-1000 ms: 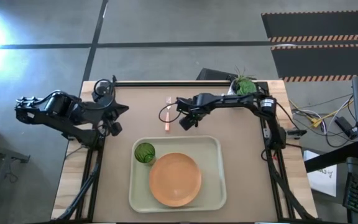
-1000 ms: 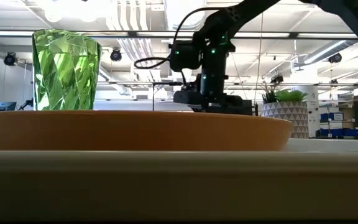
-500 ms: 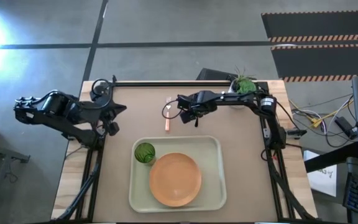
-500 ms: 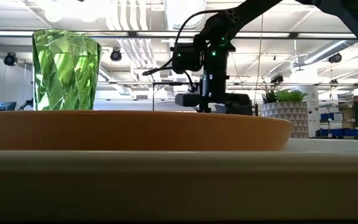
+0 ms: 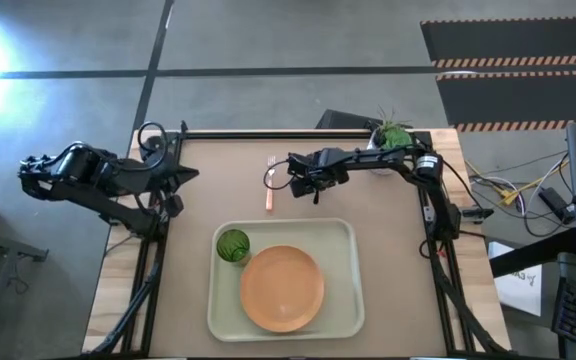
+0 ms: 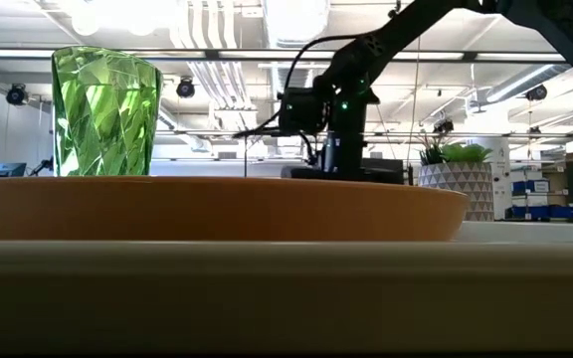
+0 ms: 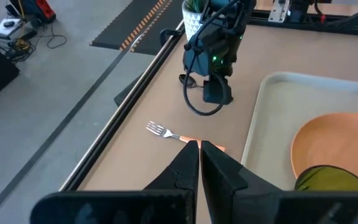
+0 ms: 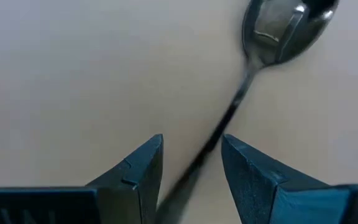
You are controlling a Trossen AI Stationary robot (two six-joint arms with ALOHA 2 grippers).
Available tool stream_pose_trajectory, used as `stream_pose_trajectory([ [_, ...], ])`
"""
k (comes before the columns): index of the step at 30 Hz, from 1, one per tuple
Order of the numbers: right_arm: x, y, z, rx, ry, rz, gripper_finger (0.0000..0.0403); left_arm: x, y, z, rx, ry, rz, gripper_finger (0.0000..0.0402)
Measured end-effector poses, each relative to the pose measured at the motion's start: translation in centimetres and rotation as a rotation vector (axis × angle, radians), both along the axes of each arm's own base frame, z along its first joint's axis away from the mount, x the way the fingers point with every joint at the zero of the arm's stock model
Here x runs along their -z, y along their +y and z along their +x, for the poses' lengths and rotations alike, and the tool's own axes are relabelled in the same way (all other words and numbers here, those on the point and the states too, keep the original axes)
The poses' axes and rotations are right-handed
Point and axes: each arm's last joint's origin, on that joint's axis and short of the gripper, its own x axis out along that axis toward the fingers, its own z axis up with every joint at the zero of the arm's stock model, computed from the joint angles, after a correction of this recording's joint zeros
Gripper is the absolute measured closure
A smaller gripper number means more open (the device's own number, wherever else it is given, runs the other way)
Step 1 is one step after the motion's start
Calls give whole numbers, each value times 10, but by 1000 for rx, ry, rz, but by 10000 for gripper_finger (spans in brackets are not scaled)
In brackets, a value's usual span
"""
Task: Pick and place plate/cup/fork/spoon on tray
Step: Put the black spoon on the right side of the orange plate
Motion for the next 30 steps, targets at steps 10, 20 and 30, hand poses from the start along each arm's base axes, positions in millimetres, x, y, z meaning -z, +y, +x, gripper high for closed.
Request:
stream_pose_trajectory([
  [10,10,-1,-1,6,-45,-12,250,1,-1,0,19,4,-14,402],
  [20,10,-3,-3,60,-45,-22,269,3,-1,0,20,10,-13,402],
  [30,20,-1,-10,44,-1,-27,346,3,0,-1,20,8,-15,402],
])
